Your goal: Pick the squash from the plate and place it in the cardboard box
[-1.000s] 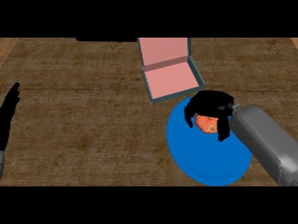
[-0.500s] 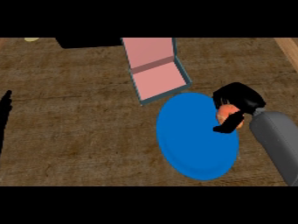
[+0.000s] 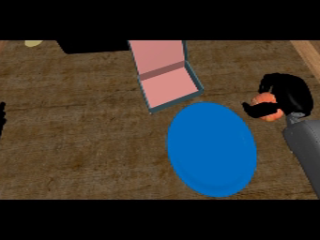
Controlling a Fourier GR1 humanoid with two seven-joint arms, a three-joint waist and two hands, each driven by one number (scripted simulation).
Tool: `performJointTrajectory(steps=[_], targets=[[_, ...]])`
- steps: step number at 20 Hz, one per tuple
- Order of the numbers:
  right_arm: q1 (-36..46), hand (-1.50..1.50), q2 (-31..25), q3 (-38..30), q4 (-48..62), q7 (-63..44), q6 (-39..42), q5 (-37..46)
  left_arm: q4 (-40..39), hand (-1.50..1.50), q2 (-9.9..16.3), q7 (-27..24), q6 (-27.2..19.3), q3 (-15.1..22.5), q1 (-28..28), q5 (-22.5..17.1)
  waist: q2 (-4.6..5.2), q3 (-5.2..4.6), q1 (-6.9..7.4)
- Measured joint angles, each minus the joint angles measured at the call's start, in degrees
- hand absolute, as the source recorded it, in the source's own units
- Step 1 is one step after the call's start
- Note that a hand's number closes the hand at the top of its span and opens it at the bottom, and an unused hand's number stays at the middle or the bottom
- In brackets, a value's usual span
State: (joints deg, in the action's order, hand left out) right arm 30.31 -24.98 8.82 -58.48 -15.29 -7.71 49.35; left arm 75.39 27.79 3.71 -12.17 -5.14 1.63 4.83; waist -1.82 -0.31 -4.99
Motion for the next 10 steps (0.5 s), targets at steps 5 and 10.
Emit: performJointTrajectory(steps=[5,10], targets=[[-0.79,1.5,0.56,2.26,-16.57,-9.82,-0.15,4.42,1.33,0.0,0.33,0.37,0.79,0.13,0.27,0.08,0.38,0.09,1.56],[-1.5,1.5,2.43,4.64,-31.8,-18.32,6.14,6.38,1.26,0.0,-1.09,-0.41,0.75,0.93,1.32,1.08,1.08,0.19,3.28]])
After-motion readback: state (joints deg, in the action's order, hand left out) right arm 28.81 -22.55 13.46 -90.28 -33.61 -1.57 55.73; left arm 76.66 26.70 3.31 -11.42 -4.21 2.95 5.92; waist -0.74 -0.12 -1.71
